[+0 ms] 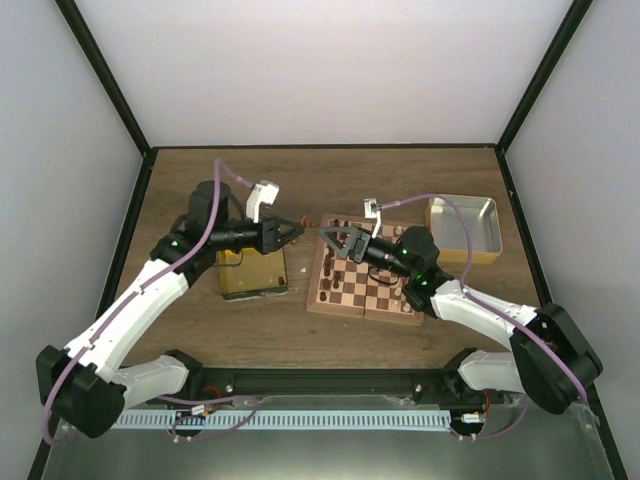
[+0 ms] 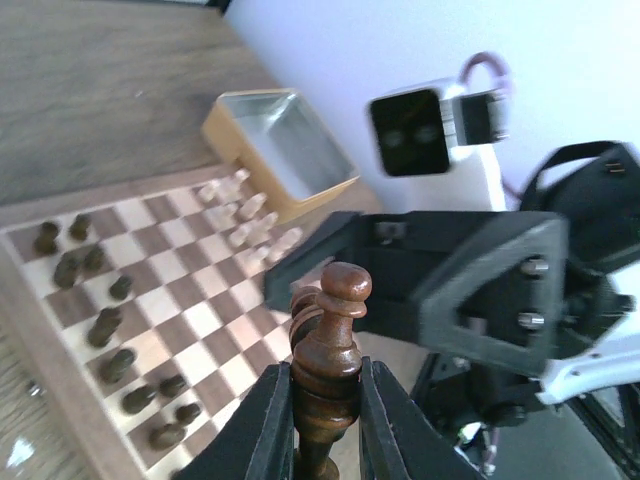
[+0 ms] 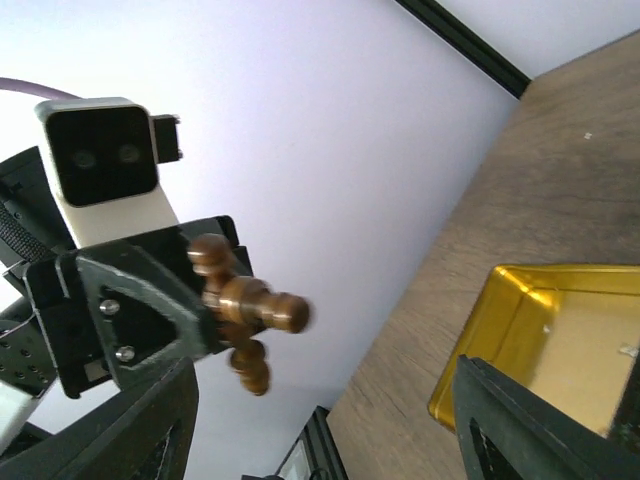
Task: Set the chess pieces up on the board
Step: Pick up the chess piece from the storage box.
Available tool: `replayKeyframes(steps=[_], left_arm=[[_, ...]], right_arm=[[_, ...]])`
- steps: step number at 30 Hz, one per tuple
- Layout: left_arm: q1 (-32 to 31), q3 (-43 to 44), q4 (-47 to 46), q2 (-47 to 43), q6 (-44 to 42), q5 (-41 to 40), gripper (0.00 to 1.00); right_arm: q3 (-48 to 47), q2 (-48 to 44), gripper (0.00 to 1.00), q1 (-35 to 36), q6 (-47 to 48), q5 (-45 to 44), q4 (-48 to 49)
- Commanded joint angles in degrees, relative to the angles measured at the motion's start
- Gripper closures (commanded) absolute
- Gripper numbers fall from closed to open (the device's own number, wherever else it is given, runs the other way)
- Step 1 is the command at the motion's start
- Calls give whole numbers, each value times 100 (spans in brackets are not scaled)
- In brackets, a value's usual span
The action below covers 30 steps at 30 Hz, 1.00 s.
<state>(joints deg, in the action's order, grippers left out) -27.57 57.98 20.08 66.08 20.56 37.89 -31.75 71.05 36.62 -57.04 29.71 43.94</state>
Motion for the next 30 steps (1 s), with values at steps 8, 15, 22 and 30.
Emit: replayKeyframes(steps=[8,15,22,30], left_arm=[[-11,139,-1521,-541,797,1329,87],[-27,117,-1906,-618,1029,1510,87],[-63,6,-2028,-638,1092,1546,87],[-73,-80,-2056,-641,1086,1539,87]], right_arm=[[-506,-345,28,56,-578,902,1094],[-742,-277,31,56,-917,1030,1389],[-933,-1,42,73,-1376,1177,1817],[-1147,6,58,82,-1339,1154,1652]])
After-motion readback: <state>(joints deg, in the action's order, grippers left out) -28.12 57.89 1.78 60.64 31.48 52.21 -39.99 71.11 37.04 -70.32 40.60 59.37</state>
